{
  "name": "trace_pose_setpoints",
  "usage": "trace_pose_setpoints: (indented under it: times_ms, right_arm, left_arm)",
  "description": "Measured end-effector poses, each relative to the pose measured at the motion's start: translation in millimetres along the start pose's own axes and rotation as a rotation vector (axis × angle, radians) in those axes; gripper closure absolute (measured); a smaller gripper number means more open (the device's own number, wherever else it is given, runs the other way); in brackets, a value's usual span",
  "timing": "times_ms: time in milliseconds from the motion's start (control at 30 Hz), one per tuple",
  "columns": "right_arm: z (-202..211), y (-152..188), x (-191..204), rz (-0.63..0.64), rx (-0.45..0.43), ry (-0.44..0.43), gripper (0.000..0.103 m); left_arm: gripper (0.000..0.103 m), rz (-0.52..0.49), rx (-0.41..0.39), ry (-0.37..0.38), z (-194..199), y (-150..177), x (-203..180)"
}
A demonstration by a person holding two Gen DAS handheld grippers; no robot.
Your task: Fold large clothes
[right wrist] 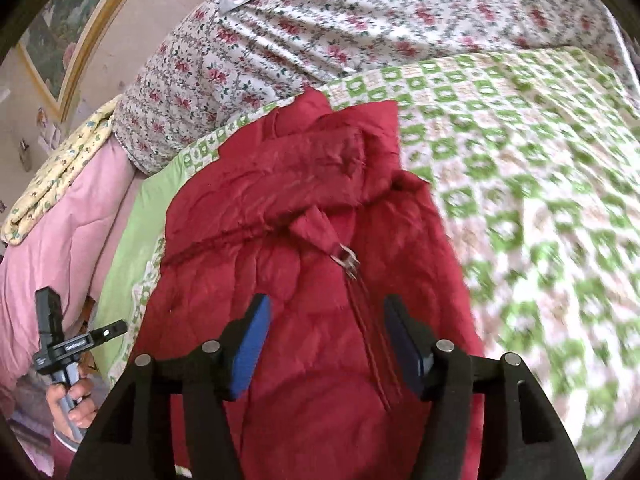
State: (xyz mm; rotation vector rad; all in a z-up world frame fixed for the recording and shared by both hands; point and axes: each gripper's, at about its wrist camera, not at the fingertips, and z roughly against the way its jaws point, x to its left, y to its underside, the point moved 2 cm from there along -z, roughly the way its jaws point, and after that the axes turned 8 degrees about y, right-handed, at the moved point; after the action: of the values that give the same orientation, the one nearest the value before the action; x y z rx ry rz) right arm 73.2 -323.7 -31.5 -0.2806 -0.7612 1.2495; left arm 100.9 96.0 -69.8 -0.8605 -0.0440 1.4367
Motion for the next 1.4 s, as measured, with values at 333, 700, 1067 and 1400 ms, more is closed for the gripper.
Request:
trace_pose_setpoints:
  times_ms: [333, 700, 1067, 1400]
  right_arm:
    - [51.4, 36.8, -46.3, -0.068, -0.029, 0.079, 0.032]
    - [50.2, 63.9, -71.2, -0.099, 0.039, 0.112, 0.031]
    - [7.4, 83.0, -69.6, -0.099, 0.208, 0.000, 0.031]
    - [21.9, 110.1, -41.0, 0.003, 0.237, -0.055, 0.034]
  left_arm:
    - [0.068, 0.037, -0.003, -0.041, 44.5, 46.8, 9.3]
    - [0.050, 0.088, 0.048, -0.075, 35.7, 72.3, 33.6]
    - [0.040, 0.130, 0.109, -0.034, 16.1, 89.5, 47.9]
    - [0.040, 0.094, 0.156, -0.020, 5.2, 101.4, 41.6]
